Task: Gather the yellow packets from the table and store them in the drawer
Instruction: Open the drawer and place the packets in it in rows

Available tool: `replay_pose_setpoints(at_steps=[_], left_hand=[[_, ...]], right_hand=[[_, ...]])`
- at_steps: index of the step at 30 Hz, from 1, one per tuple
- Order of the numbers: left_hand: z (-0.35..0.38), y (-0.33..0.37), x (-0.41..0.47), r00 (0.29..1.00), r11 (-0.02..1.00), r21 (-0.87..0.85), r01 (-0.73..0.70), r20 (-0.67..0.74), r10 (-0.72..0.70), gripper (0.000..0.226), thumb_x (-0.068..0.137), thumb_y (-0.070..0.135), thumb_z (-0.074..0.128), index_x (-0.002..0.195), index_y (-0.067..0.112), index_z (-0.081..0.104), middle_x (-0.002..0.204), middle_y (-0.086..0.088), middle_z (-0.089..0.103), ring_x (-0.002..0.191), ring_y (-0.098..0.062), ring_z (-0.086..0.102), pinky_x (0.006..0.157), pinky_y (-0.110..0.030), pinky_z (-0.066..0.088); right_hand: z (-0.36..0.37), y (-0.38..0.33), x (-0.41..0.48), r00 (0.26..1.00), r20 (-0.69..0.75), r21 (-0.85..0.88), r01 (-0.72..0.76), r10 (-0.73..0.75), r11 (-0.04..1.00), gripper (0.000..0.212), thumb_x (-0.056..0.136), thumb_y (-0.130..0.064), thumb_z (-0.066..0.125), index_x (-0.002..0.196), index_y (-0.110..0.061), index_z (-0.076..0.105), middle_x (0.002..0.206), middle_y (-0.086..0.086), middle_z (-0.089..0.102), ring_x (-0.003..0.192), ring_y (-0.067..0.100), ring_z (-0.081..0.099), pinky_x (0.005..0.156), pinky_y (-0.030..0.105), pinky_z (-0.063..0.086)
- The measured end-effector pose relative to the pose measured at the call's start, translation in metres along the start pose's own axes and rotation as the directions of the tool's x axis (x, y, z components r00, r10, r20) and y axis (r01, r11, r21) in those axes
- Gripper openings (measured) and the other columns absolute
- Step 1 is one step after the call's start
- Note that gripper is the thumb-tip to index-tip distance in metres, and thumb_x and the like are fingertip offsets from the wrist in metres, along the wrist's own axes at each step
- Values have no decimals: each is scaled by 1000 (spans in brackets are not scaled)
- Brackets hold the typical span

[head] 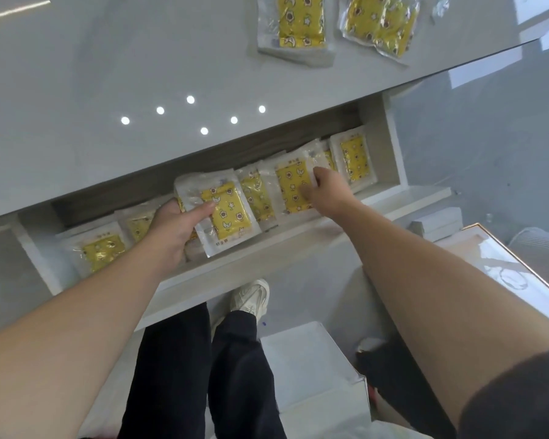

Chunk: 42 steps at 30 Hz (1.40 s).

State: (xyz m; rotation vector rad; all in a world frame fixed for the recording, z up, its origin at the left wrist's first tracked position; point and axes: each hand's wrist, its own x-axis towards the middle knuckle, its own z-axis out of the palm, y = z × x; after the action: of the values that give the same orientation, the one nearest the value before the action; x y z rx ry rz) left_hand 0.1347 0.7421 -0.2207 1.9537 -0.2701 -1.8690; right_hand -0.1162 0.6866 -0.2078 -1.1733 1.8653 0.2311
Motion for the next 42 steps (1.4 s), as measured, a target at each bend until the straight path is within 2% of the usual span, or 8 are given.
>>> replay_pose_setpoints(at_steps=[6, 10, 12, 16, 19, 33, 39, 42], left_hand=[[27, -5, 4, 1000, 999, -40, 5, 4, -5, 29, 77, 20, 79, 103, 18, 66, 99, 0, 74, 95, -22, 69, 93, -43, 52], [52, -3, 3, 999, 1000, 18, 24, -37, -23, 35, 68, 31, 86, 94, 24, 65, 99, 0, 73, 96, -25, 68, 94, -48, 51], [72, 0, 2, 998, 999, 46, 8, -65, -5, 38, 69, 36, 84, 99, 22, 64, 102, 0, 71, 96, -25, 67, 92, -47, 52], [107, 9, 1, 995, 999, 49, 5, -104, 0, 51, 82, 53, 66, 120, 19, 57, 117, -3, 64, 106, -27, 61, 96, -49, 49], [125, 15, 4, 996, 1000, 15, 1, -93, 1, 19, 91, 38, 58, 103, 24, 59, 108, -3, 66, 100, -26, 63, 96, -48, 50], [175, 36, 19, 996, 976, 203, -83, 60, 72, 25, 85, 29, 72, 107, 23, 62, 96, 4, 69, 84, -17, 67, 73, -30, 54], [173, 46, 32, 997, 608, 794, -22, -27, 72, 19, 91, 25, 61, 93, 6, 66, 85, -9, 70, 74, -27, 70, 69, -30, 57], [163, 64, 19, 1000, 406, 914, 9, 3, -30, 18, 92, 18, 53, 93, 4, 65, 72, -11, 69, 46, -23, 67, 46, -27, 54]], right_hand=[[11, -7, 5, 950, -312, -240, -62, -16, 969, 37, 88, -29, 64, 120, -16, 52, 115, 3, 55, 104, 22, 55, 89, 38, 49], [-1, -15, -13, 995, 85, 306, 22, -50, 952, 43, 95, -46, 52, 121, -13, 57, 108, -1, 66, 98, 15, 63, 87, 35, 54], [-8, -12, -21, 961, 254, 339, 21, -113, 941, 35, 95, -39, 56, 113, -9, 61, 102, 4, 69, 92, 15, 66, 83, 33, 57], [-26, 8, -13, 982, 186, 357, -23, -46, 934, 33, 91, -20, 65, 111, 4, 56, 91, 13, 63, 83, 19, 63, 74, 34, 57], [-47, 25, 3, 996, 85, 336, -52, 25, 941, 25, 93, -21, 62, 113, -9, 55, 96, 3, 62, 89, 19, 61, 74, 34, 53], [-81, 36, 26, 944, -329, -317, -98, -13, 944, 34, 94, -7, 48, 128, -11, 46, 118, 10, 59, 94, 28, 60, 69, 34, 45], [-94, 38, -1, 976, -214, -299, -105, 41, 949, 36, 94, -7, 41, 128, -17, 48, 105, 4, 61, 80, 22, 55, 60, 29, 42], [-99, 33, -8, 985, -157, -303, -111, 65, 947, 32, 93, -8, 40, 121, -17, 51, 99, 3, 61, 78, 22, 56, 58, 27, 41]])
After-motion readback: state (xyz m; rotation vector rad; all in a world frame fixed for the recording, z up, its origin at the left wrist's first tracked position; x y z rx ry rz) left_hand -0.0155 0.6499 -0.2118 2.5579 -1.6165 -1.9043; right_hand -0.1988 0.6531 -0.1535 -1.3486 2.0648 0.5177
